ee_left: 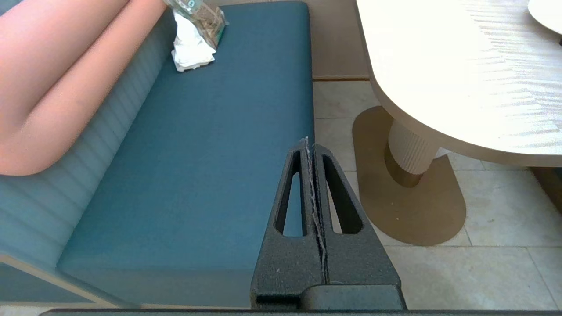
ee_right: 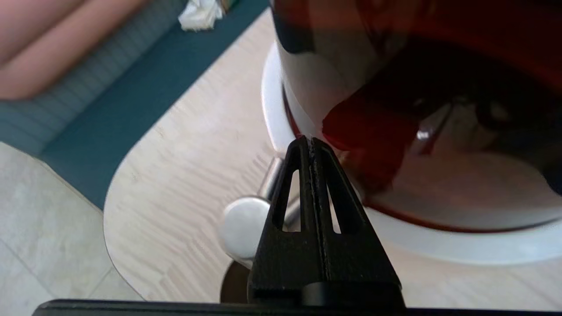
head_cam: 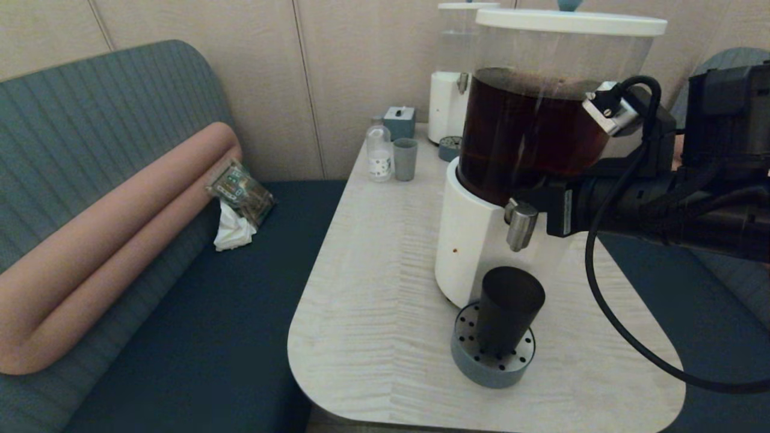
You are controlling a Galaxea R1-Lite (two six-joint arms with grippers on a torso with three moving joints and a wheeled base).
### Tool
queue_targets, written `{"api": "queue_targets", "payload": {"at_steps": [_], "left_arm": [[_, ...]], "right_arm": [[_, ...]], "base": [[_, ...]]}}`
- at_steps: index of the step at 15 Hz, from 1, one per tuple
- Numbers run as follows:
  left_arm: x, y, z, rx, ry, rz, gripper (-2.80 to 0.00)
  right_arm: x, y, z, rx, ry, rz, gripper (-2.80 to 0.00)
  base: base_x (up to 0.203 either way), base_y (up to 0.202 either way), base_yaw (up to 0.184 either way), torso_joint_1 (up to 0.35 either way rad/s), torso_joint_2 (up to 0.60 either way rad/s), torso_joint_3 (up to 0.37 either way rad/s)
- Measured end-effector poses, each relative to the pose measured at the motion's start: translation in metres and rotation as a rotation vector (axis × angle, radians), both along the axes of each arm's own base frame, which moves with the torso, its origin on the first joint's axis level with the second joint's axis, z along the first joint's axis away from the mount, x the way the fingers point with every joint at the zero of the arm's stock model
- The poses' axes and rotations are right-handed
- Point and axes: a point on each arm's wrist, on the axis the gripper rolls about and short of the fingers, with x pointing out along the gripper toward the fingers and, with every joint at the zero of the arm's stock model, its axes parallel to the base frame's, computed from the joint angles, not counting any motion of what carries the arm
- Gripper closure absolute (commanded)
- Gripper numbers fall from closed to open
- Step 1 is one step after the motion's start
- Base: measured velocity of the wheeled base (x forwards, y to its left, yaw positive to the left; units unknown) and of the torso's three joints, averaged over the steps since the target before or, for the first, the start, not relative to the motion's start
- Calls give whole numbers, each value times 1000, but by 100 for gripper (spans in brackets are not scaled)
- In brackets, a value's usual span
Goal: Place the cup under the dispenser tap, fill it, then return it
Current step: Turn on the faucet
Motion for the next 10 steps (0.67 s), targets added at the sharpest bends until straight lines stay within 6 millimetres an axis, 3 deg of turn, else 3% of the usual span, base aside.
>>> {"api": "queue_targets", "payload": {"at_steps": [10], "left_arm": [[0,0,0,0,0,0,0]], "right_arm": [[-6,-3,0,9,2,24,0]], "base": [[0,0,0,0,0,0]]}}
